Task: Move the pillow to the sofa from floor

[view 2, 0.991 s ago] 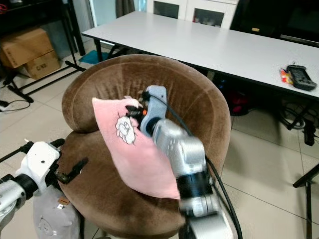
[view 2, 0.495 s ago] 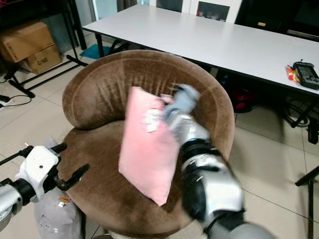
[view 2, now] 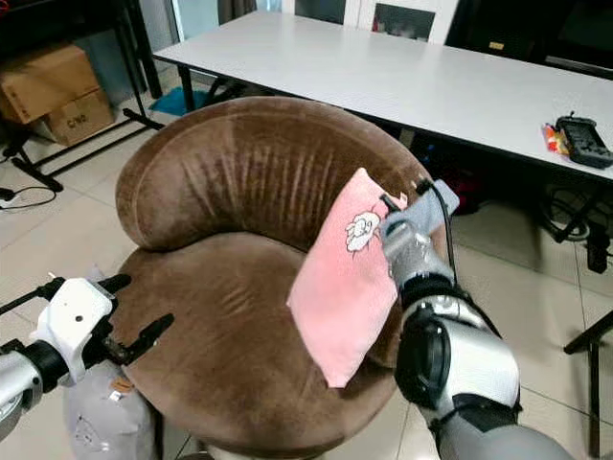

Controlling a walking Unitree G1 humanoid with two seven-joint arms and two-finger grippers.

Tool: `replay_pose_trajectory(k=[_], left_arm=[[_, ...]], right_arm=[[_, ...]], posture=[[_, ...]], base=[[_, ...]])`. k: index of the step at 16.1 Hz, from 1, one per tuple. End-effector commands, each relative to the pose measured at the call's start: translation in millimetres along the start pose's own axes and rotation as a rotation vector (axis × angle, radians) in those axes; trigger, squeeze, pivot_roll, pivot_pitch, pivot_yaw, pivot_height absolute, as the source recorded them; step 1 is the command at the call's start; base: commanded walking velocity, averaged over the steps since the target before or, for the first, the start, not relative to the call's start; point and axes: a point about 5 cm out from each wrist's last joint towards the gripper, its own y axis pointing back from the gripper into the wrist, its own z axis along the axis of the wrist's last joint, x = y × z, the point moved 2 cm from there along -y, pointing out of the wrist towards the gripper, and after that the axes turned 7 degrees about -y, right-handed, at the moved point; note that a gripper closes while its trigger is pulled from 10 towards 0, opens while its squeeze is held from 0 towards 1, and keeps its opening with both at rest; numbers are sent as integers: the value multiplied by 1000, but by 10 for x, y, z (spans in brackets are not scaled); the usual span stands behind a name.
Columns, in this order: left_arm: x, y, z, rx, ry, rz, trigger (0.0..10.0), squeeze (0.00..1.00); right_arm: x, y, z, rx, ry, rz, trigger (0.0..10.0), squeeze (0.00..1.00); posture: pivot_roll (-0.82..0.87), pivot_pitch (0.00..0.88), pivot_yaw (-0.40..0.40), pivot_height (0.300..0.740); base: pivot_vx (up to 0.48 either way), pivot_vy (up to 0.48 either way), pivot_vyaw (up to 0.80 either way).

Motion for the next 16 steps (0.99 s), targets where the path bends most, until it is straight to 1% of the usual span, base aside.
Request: replay_pose_trajectory(k=[1,2,3,4,5,6,7,8,9,10,11,12,14,15,16], left_arm=[[14,-17,6,4,-6,-12,10000,0],[20,-36,16,0,-7,-13,10000,0],[24,-45,23,-5,-7,-11,10000,0],[27,-54,34,-15,2,-4,10000,0],[60,-74,67,-46,37,40,10000,0],[78,-82,79,-59,50,59,10000,0],[112,-94,90,-71,73,90,10000,0],[182,-121,113,-90,97,146,10000,0],[233,-152,134,-93,85,190,10000,0],[269,-190,146,-92,91,235,10000,0],[307,-233,143,-72,88,294,10000,0],[332,-274,140,-55,100,350,10000,0],[341,-336,216,-91,110,439,10000,0],[333,-346,235,-99,107,448,10000,0],[312,-359,282,-123,103,465,10000,0]], right_arm=[[38,6,-81,28,5,87,10000,1000],[-3,11,-131,26,-4,115,10000,1000],[-42,9,-106,0,-5,107,10000,1000],[-65,7,-39,-26,-39,116,10000,1000],[-46,14,171,-109,-18,167,10000,1000],[-20,23,250,-139,-19,201,10000,1000],[27,44,373,-193,35,242,10000,1000],[143,104,580,-283,134,338,10000,1000],[218,171,729,-360,241,395,10000,1000],[265,227,791,-392,263,450,10000,494],[296,270,775,-393,353,480,10000,20],[330,338,722,-402,474,508,10000,0],[354,534,501,-371,547,558,10000,0],[341,587,437,-367,578,552,10000,0],[297,716,322,-353,562,557,10000,0]], posture=[[75,0,-2,740],[74,0,1,740],[74,0,4,740],[72,0,6,740],[71,0,7,740],[71,0,10,740],[70,0,13,740],[61,0,21,740],[61,0,21,740],[51,0,24,740],[45,0,24,740],[37,0,25,740],[22,0,26,740],[22,0,26,740],[18,0,24,740]], base=[[0,0,0],[0,0,0],[0,0,0],[0,0,0],[0,0,0],[0,0,0],[0,0,0],[0,0,0],[0,0,0],[0,0,0],[0,0,0],[0,0,0],[0,0,0],[0,0,0],[0,0,0]])
